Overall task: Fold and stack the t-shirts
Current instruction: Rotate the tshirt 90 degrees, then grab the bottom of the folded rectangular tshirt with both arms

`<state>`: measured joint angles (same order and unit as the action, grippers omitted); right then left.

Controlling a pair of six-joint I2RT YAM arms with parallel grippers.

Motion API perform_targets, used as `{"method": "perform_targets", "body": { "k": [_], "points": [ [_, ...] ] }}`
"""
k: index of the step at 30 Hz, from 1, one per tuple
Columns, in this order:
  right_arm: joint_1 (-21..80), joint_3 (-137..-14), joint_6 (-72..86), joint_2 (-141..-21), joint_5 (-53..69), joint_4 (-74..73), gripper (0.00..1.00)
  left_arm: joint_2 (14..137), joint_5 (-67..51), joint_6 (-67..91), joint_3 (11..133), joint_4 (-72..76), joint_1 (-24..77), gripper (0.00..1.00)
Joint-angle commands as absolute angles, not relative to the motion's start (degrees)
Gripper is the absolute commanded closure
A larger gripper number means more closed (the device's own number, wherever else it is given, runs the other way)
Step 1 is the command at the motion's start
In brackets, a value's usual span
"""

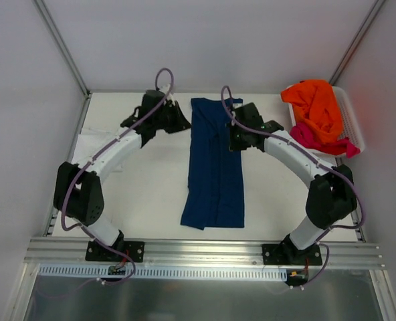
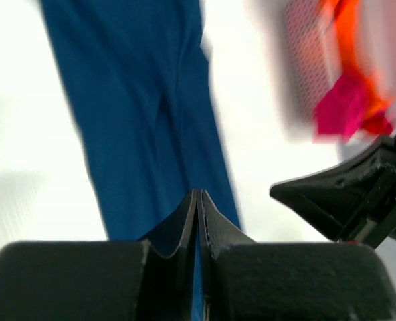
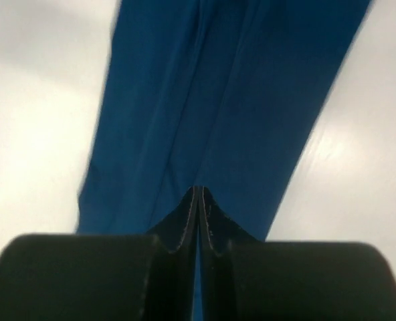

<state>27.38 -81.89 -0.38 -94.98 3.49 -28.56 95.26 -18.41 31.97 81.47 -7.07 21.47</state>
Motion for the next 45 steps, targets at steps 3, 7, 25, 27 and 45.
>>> {"method": "perform_targets", "body": {
  "k": [3, 7, 25, 27, 45],
  "points": [
    [38.04, -62.80, 10.35, -90.01, -4.19, -24.71, 0.94, 88.17, 1.70, 33.74, 59.64, -9.84, 33.38, 1.00],
    [48.22, -54.24, 16.41, -82.81, -9.74, -21.97, 0.82, 79.83, 9.37, 36.99, 50.82, -9.14, 43.39, 0.88],
    [69.43, -50.62, 30.58, -81.38, -21.53, -22.94, 0.70, 63.20, 13.01, 46.32, 34.98, -9.49, 48.87, 0.66],
    [71.01, -50.80, 31.99, -82.35, -21.80, -22.24, 0.67, 62.93, 12.48, 46.93, 34.19, -9.58, 48.96, 0.66],
    [76.81, -52.21, 36.65, -89.65, -20.74, -19.25, 0.65, 62.40, 11.08, 51.86, 28.65, -9.58, 50.89, 0.70]
  ]
}}
